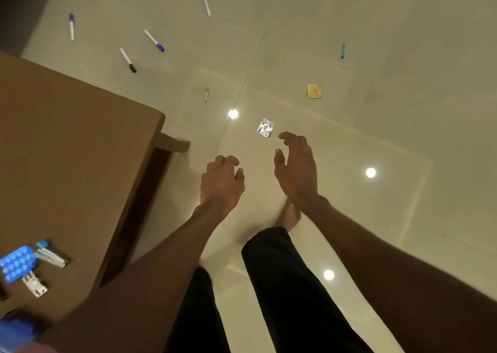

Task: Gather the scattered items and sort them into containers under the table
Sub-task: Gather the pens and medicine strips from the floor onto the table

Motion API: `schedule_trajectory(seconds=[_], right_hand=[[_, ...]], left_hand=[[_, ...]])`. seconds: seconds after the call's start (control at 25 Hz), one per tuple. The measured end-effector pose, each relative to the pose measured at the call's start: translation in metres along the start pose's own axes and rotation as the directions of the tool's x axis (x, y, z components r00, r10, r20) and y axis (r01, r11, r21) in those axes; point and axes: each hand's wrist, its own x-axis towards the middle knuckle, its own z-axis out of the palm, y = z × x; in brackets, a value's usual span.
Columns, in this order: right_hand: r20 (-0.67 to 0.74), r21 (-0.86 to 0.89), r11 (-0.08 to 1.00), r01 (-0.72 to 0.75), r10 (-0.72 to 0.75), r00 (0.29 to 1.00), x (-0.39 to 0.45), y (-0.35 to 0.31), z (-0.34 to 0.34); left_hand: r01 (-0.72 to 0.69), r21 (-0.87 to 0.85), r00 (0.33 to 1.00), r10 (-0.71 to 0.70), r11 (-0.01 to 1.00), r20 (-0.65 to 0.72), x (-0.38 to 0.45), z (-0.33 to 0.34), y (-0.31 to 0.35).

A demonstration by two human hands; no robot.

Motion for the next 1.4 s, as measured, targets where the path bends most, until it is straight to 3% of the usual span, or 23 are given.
schedule_trajectory(seconds=[0.08, 0.24, 0.52, 0.8, 0.92, 1.2, 1.32, 1.4], right_hand=[[0.017, -0.018, 0.999, -0.033, 0.033, 0.999, 0.026, 0.025, -0.027], [0.061, -0.044, 0.993, -0.108, 0.111, 0.992, 0.077, 0.056, -0.057], [0.165, -0.175, 0.978, -0.116, 0.145, 0.976, 0.183, 0.085, -0.048], [0.184, -0.266, 0.957, -0.118, 0.171, 0.968, 0.304, 0.168, 0.030], [0.242, -0.357, 0.933, -0.042, 0.136, 0.961, 0.353, 0.222, 0.077], [0.356, -0.520, 0.854, 0.025, 0.189, 0.915, 0.450, 0.344, 0.176], [0.305, -0.511, 0.854, -0.096, 0.284, 0.909, 0.473, 0.373, 0.198], [0.284, -0.504, 0.856, -0.111, 0.286, 0.915, 0.477, 0.383, 0.203]], left_hand=[[0.025, 0.026, 0.996, -0.027, 0.999, 0.087, 0.017, 0.009, 0.027], [0.085, -0.076, 0.990, -0.075, 0.993, 0.122, 0.051, 0.022, 0.068], [0.127, -0.124, 0.971, -0.098, 0.984, 0.216, 0.143, 0.060, 0.091], [0.236, -0.145, 0.944, -0.192, 0.961, 0.268, 0.253, 0.160, 0.073], [0.283, -0.149, 0.928, -0.232, 0.948, 0.290, 0.308, 0.217, 0.059], [0.283, -0.079, 0.954, -0.272, 0.956, 0.123, 0.394, 0.341, 0.038], [0.305, -0.004, 0.944, -0.302, 0.952, 0.134, 0.408, 0.383, 0.031], [0.292, 0.076, 0.952, -0.298, 0.953, 0.071, 0.411, 0.398, 0.026]])
